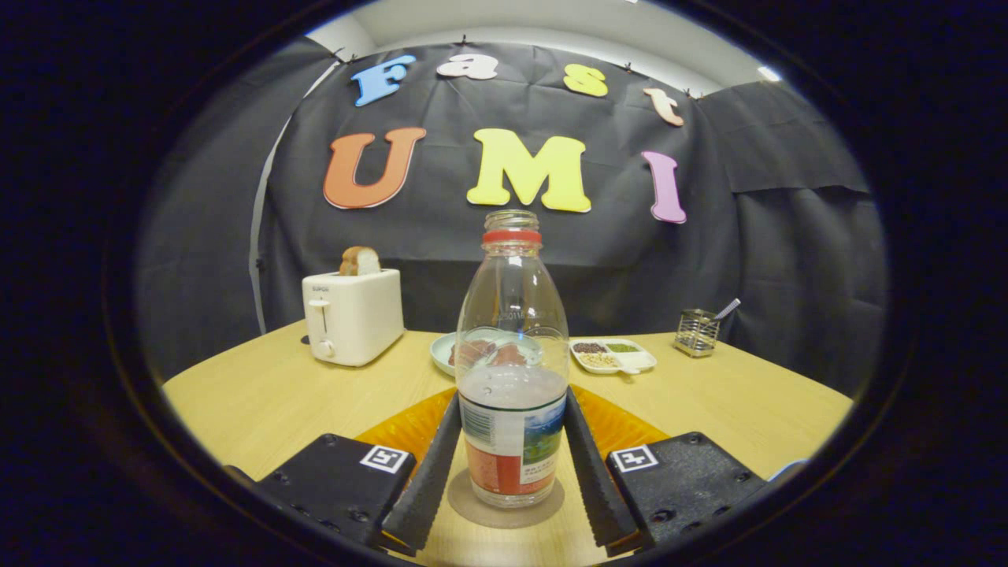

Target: Take the bottle from table, then pour the juice into the cup, finally place the bottle on the coaster

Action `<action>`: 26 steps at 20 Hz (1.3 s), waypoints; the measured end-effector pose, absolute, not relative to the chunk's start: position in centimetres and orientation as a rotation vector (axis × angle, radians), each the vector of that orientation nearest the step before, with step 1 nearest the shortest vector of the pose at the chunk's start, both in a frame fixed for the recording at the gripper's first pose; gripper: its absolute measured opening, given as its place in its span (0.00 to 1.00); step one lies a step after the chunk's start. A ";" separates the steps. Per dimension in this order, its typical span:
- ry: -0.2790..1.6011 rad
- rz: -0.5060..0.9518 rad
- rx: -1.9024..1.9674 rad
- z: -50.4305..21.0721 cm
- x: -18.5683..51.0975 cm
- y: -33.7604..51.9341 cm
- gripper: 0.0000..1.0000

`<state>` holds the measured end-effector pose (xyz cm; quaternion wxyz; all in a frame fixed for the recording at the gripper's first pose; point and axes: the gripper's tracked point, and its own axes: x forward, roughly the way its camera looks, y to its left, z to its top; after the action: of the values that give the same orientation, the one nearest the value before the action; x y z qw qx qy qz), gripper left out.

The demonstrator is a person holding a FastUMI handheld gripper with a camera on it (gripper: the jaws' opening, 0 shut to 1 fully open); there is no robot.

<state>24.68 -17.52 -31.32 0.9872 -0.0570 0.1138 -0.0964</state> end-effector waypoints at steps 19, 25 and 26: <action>0.258 -0.169 -0.109 -29.7 22.0 -16.7 1.00; 0.289 -0.123 -0.157 -24.4 18.5 -13.5 1.00; 0.297 -0.124 -0.165 -23.1 17.6 -12.9 1.00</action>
<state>17.56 -12.91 -23.09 0.9837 -0.0819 0.1477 -0.0616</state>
